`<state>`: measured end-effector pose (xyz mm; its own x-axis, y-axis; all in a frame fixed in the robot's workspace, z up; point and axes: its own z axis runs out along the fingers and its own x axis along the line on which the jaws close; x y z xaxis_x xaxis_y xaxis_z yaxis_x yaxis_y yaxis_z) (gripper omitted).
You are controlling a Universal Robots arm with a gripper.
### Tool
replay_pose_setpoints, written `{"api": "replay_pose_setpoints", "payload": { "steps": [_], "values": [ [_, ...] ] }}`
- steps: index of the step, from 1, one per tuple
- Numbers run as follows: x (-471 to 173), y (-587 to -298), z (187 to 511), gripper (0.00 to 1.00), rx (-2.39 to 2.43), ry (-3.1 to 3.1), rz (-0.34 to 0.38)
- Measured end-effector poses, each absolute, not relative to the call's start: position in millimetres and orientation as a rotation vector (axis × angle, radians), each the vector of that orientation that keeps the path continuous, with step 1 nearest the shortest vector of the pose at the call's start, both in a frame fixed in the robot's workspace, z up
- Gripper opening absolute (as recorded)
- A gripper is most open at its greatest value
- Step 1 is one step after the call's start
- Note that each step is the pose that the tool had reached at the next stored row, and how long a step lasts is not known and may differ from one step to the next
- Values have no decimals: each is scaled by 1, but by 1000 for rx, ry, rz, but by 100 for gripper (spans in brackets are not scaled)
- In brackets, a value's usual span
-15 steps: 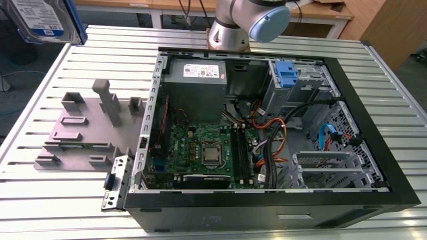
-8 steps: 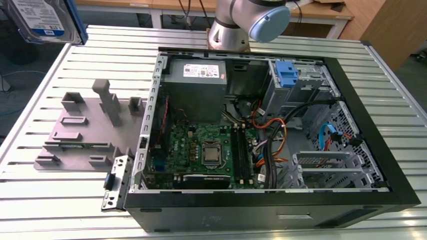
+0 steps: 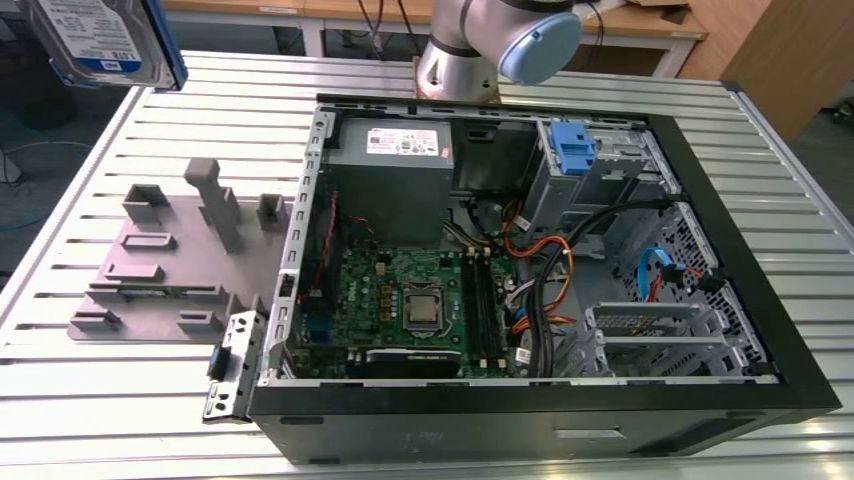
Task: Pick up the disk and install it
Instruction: 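Pick up the disk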
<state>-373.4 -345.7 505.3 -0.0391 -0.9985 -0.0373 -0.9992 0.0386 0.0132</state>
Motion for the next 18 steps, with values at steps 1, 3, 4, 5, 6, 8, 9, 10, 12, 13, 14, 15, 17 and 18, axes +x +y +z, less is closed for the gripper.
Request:
{"api": "replay_pose_setpoints", "payload": {
  "steps": [1,3,4,5,6,8,9,10,12,13,14,15,17,18],
  "values": [
    [-371,-346,505,35,-2165,2251,55],
    [-367,-346,505,35,-2165,2251,55],
    [-365,-346,505,35,-2165,2251,55],
    [-363,-346,505,35,-2165,2251,55],
    [-361,-346,505,35,-2165,2251,55],
    [-356,-346,505,35,-2165,2251,55],
    [-354,-346,505,35,-2165,2251,55],
    [-354,-346,505,35,-2165,2251,55],
    [-354,-346,505,35,-2165,2251,55],
    [-354,-346,505,35,-2165,2251,55],
    [-353,-346,505,35,-2165,2251,55],
    [-353,-346,505,35,-2165,2251,55],
    [-353,-346,505,35,-2165,2251,55],
    [-352,-346,505,35,-2165,2251,55]
  ]
}}
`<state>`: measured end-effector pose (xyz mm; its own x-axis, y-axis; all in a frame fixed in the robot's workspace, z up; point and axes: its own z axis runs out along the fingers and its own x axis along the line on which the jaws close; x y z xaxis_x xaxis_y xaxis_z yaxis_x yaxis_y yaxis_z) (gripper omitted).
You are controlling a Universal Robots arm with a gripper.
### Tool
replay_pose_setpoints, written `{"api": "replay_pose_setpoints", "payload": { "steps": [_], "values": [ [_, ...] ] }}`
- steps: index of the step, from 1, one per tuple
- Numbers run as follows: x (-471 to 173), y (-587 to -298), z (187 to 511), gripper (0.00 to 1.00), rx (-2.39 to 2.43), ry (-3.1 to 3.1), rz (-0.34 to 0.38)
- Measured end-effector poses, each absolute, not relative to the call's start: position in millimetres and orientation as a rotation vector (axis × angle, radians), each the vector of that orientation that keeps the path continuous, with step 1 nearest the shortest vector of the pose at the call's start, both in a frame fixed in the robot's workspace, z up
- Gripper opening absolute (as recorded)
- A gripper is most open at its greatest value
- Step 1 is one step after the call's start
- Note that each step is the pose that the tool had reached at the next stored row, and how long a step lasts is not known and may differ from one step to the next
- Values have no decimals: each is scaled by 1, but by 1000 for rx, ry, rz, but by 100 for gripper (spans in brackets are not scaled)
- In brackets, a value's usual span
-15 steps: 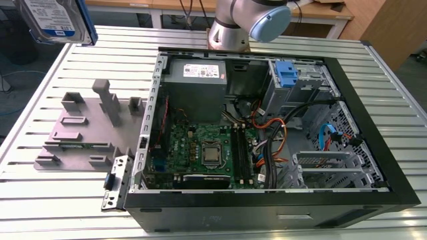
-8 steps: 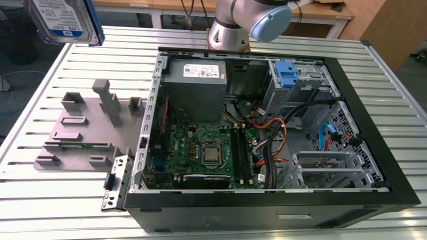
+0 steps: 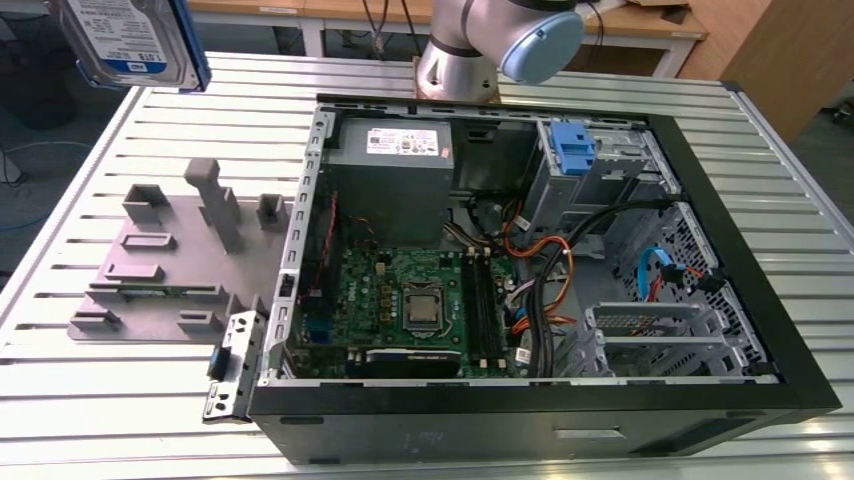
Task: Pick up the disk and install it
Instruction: 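Pick up the disk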
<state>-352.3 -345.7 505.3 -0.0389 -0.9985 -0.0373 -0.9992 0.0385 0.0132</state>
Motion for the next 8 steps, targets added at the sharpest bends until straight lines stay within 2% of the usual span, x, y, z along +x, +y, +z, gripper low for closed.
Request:
{"api": "replay_pose_setpoints", "payload": {
  "steps": [8],
  "values": [
    [-346,-346,505,35,-2165,2251,55]
  ]
}}
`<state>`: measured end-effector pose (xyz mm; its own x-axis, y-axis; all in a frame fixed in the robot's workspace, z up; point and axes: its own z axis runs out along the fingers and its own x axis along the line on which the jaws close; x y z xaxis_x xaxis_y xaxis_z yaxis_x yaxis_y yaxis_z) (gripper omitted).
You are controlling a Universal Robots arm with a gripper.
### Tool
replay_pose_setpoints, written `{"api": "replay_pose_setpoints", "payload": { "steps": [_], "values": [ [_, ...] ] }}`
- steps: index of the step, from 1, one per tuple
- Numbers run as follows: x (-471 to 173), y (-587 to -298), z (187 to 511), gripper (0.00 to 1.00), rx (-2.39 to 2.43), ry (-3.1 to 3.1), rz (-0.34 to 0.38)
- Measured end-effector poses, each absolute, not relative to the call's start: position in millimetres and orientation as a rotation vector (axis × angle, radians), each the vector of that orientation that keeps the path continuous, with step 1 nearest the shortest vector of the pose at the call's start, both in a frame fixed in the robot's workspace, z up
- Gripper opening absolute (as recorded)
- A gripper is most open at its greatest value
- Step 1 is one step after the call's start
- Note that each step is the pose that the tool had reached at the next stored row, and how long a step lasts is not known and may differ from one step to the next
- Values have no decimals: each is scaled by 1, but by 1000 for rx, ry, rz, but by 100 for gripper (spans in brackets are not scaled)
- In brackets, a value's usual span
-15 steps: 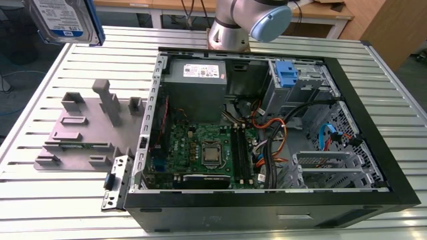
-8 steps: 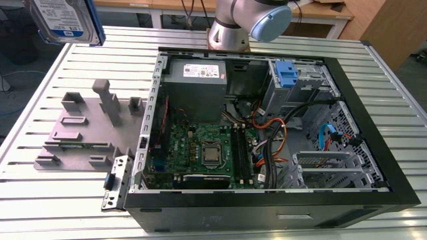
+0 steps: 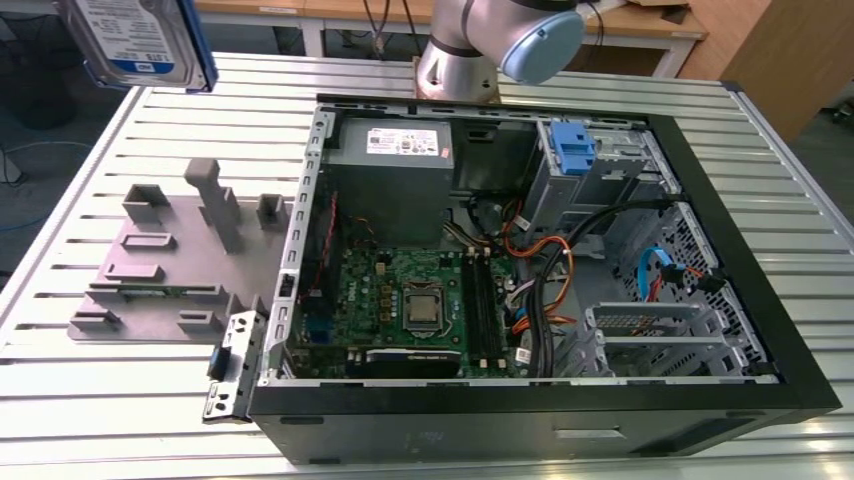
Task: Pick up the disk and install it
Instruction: 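Pick up the disk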
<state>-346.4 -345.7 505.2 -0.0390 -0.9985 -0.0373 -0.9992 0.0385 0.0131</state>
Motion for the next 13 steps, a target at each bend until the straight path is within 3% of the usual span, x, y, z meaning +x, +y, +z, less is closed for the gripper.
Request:
{"api": "replay_pose_setpoints", "payload": {
  "steps": [13],
  "values": [
    [-339,-346,505,35,-2165,2251,55]
  ]
}}
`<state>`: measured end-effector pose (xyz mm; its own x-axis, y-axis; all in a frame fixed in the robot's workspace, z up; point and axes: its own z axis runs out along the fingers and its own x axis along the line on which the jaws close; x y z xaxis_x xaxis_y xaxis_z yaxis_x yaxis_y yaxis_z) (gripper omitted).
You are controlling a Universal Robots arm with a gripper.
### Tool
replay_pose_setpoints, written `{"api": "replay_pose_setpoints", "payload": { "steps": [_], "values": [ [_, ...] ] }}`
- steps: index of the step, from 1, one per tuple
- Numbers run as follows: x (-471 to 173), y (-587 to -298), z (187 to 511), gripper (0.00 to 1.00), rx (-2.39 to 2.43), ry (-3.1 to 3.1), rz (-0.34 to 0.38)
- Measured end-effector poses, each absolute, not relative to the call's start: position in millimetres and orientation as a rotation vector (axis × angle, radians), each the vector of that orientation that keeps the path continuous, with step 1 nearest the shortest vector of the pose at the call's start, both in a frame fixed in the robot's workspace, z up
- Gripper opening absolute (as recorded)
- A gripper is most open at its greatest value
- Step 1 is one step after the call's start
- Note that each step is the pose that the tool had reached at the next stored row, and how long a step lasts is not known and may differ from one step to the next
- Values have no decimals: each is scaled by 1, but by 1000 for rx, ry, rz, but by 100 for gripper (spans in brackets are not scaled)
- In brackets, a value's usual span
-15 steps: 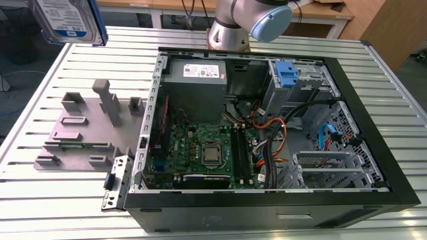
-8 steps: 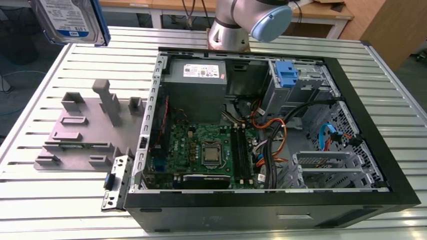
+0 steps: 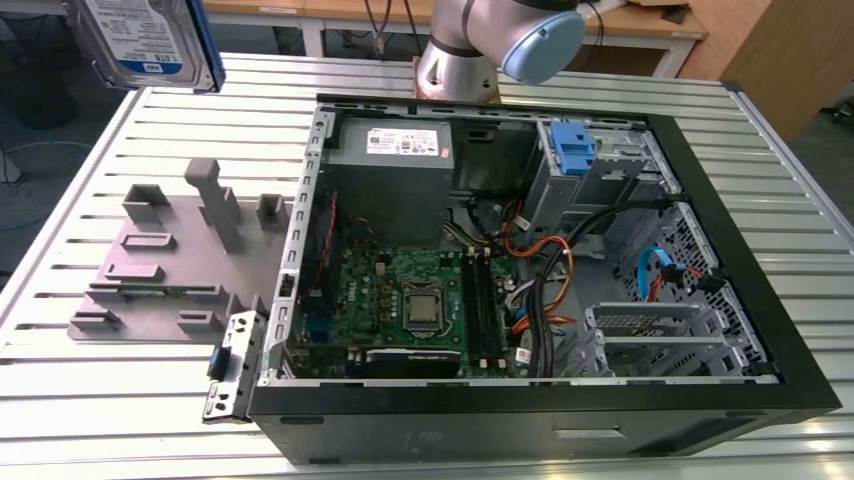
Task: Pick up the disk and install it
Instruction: 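Pick up the disk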
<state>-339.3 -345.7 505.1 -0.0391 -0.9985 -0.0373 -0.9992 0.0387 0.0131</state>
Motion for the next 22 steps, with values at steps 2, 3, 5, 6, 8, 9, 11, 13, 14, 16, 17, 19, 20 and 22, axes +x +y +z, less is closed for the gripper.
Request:
{"api": "replay_pose_setpoints", "payload": {
  "steps": [2,3,5,6,8,9,11,13,14,16,17,19,20,22],
  "values": [
    [-339,-346,505,35,-2165,2251,55],
    [-338,-346,505,35,-2165,2251,55],
    [-338,-346,505,35,-2165,2251,55],
    [-338,-346,505,35,-2165,2251,55],
    [-337,-346,505,35,-2165,2251,55],
    [-336,-346,505,35,-2165,2251,55],
    [-336,-346,505,35,-2165,2251,55],
    [-335,-346,505,35,-2165,2251,55],
    [-335,-346,505,35,-2165,2251,55],
    [-334,-346,505,35,-2165,2251,55],
    [-334,-346,505,35,-2165,2251,55],
    [-333,-346,505,35,-2165,2251,55],
    [-332,-346,505,35,-2165,2251,55],
    [-332,-346,505,35,-2165,2251,55]
  ]
}}
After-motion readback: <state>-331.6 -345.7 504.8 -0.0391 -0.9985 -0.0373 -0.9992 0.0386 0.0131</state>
